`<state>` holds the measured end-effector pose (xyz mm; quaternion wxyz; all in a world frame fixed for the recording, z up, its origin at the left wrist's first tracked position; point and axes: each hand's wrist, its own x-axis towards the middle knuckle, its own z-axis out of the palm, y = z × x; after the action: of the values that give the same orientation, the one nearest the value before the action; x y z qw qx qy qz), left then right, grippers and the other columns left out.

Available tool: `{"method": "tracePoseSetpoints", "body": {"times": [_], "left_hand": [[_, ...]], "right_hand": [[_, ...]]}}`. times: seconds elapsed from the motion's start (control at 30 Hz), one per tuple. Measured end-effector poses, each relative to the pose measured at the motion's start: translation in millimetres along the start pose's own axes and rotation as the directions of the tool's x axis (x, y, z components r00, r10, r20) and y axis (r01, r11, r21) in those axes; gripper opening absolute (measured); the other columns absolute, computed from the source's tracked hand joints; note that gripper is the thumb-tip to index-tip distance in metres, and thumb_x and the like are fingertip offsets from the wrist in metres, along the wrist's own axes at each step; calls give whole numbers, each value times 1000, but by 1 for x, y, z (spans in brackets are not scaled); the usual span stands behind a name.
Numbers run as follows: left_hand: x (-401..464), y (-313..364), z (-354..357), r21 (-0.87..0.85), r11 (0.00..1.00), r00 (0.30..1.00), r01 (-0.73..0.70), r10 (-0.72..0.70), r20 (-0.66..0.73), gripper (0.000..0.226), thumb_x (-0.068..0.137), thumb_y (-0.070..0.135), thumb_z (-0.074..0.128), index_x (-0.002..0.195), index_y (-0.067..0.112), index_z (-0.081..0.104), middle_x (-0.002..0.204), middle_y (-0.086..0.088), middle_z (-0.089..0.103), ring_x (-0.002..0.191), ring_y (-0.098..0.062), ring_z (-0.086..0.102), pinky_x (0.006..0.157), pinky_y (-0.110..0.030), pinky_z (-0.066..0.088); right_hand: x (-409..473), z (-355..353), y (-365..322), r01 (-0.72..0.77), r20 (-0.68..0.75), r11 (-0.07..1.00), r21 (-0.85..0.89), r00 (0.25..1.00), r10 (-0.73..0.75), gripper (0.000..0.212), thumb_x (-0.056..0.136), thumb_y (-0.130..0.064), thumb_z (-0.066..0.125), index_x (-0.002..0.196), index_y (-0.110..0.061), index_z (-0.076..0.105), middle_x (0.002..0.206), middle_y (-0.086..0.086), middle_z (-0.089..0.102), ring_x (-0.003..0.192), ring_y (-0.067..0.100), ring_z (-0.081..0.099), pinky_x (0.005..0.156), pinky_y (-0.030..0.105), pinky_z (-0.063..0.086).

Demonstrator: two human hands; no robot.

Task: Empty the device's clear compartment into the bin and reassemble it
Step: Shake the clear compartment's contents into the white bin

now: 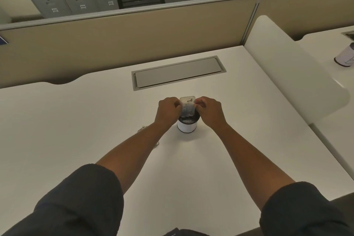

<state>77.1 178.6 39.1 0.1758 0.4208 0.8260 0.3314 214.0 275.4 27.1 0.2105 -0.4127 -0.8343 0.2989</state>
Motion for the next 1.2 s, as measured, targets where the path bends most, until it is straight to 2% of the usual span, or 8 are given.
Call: {"method": "tracePoseSetpoints", "body": {"times": [0.13, 0.33, 0.5, 0.63, 0.73, 0.87, 0.97, 1.2], "left_hand": [[-3, 0, -2, -8, 1000, 999, 2, -3, -37, 18, 82, 9, 56, 84, 2, 73, 81, -12, 72, 74, -24, 63, 67, -30, 52], [-8, 7, -1, -20, 1000, 998, -11, 9, -63, 19, 80, 9, 56, 75, 2, 73, 71, -11, 71, 65, -24, 61, 64, -31, 51], [-10, 8, 0, -29, 999, 998, -20, 19, -52, 19, 78, 8, 55, 73, 1, 72, 70, -13, 71, 66, -27, 62, 63, -36, 53], [-10, 8, -1, -17, 999, 998, -33, 32, -51, 19, 78, 6, 54, 77, 1, 72, 74, -13, 72, 70, -27, 63, 68, -36, 55], [-10, 8, -2, -23, 999, 998, -34, 32, -56, 18, 78, 7, 55, 78, 2, 73, 75, -13, 72, 70, -27, 63, 68, -35, 55], [-12, 7, -2, -36, 999, 997, -22, 19, -71, 18, 79, 8, 56, 80, 3, 73, 77, -12, 72, 71, -26, 62, 67, -28, 48], [-13, 6, -2, -58, 998, 997, -16, 11, -83, 17, 79, 8, 57, 78, 3, 73, 76, -12, 72, 68, -23, 59, 64, -26, 45], [-11, 4, -4, -110, 994, 995, 3, -14, -98, 14, 80, 10, 61, 77, 5, 74, 75, -12, 73, 70, -27, 64, 68, -30, 49]], "right_hand": [[-5, -2, -2, 14, -25, 1000, 11, 1000, -14, 19, 91, -14, 60, 105, -8, 71, 101, 7, 76, 86, 21, 68, 75, 14, 45], [-12, 0, -5, 58, -13, 998, -14, 998, -58, 16, 89, -9, 53, 82, -5, 67, 73, 12, 71, 67, 31, 58, 63, 38, 49], [-18, 0, -5, 106, -19, 994, 10, 994, -106, 18, 91, -9, 53, 92, -9, 71, 75, 6, 72, 62, 24, 58, 57, 25, 46], [-19, 1, -4, -23, -138, 995, 97, 990, 37, 26, 92, -6, 54, 113, -4, 69, 106, 13, 74, 94, 22, 69, 82, 22, 51], [-20, 0, -7, 101, -93, 993, 60, 991, -95, 21, 88, -4, 53, 96, -10, 71, 68, 4, 66, 61, 4, 57, 58, 4, 38], [-20, -2, -7, 96, -103, 994, 47, 991, -91, 20, 88, -4, 55, 96, -10, 72, 70, 6, 69, 56, 11, 57, 54, 16, 42], [-19, 0, -7, 116, -79, 993, 15, 990, -115, 18, 87, -3, 54, 89, -11, 71, 62, 1, 61, 51, 11, 50, 52, 6, 34], [-17, -1, -3, 125, -57, 989, 81, 991, -121, 26, 88, -6, 58, 110, -10, 72, 104, 5, 76, 87, 18, 67, 71, -7, 35]]}}
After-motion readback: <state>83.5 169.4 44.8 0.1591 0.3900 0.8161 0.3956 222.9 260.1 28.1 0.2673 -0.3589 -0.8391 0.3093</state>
